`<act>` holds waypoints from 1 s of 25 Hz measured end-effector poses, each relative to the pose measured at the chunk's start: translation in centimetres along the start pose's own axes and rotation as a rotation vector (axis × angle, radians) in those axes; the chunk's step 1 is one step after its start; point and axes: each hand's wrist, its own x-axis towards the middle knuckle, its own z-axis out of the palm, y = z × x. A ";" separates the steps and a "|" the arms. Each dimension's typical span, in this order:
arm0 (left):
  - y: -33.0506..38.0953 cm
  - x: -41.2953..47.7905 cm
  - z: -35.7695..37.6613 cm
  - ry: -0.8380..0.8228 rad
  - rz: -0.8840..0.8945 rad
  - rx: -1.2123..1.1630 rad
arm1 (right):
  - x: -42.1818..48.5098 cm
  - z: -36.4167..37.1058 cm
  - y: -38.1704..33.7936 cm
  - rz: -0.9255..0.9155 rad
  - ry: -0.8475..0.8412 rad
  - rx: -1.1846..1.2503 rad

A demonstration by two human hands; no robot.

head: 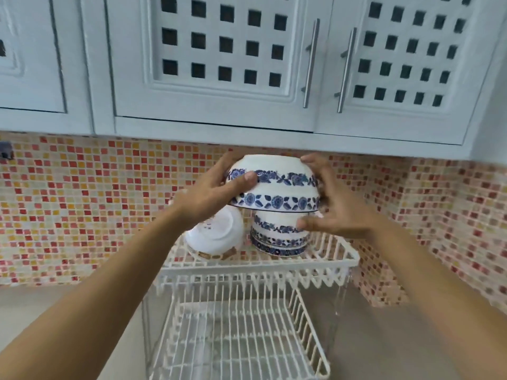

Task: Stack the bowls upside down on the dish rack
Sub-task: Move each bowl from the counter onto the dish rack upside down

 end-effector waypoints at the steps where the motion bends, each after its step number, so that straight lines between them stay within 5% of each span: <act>1: -0.5 0.6 1.2 0.018 0.004 0.026 | -0.3 -0.6 1.1 0.025 -0.030 0.076; 8: -1.8 3.4 5.8 -0.011 0.083 0.101 | -0.3 -2.8 6.6 0.144 -0.151 0.327; 18: -5.4 5.4 8.1 -0.310 -0.071 0.674 | -0.6 2.1 12.9 0.127 -0.162 0.007; 25: -6.6 5.4 9.5 -0.328 -0.118 0.742 | -0.2 3.4 14.1 0.129 -0.204 -0.073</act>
